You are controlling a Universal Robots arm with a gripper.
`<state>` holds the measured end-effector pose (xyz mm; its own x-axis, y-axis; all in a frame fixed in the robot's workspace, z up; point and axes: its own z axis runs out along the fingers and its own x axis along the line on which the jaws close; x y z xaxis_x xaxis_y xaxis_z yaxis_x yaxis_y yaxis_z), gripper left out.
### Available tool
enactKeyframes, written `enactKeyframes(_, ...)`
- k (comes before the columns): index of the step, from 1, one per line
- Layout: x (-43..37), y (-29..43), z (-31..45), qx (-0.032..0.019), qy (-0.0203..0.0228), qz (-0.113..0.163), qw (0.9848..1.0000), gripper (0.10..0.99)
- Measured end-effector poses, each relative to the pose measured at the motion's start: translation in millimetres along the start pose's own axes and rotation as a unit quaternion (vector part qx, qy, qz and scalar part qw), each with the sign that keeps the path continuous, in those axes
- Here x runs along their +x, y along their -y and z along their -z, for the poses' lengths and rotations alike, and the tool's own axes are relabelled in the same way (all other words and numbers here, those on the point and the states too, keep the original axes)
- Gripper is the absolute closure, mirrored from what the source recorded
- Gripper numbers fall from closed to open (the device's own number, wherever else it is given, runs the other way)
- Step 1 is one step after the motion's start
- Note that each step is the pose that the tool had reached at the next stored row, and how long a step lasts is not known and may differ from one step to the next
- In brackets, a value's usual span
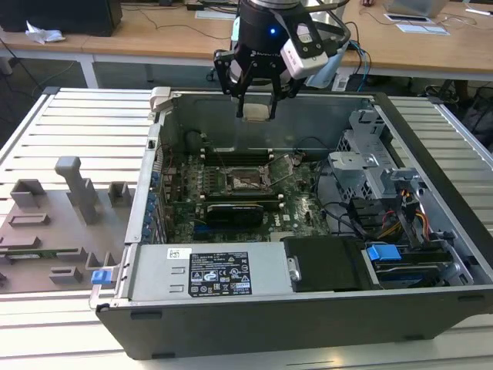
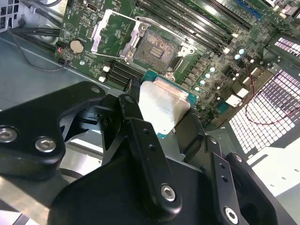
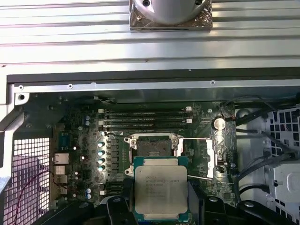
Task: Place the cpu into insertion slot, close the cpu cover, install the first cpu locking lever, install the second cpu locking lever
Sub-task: 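Place the cpu into insertion slot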
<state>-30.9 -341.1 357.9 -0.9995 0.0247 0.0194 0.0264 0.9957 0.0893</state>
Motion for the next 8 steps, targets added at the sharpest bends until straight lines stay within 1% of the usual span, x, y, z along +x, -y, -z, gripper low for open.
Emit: enactKeyframes(8,-0.1,0.3,-3.0,0.0000,0.0000,0.000,1.0000,0.545)
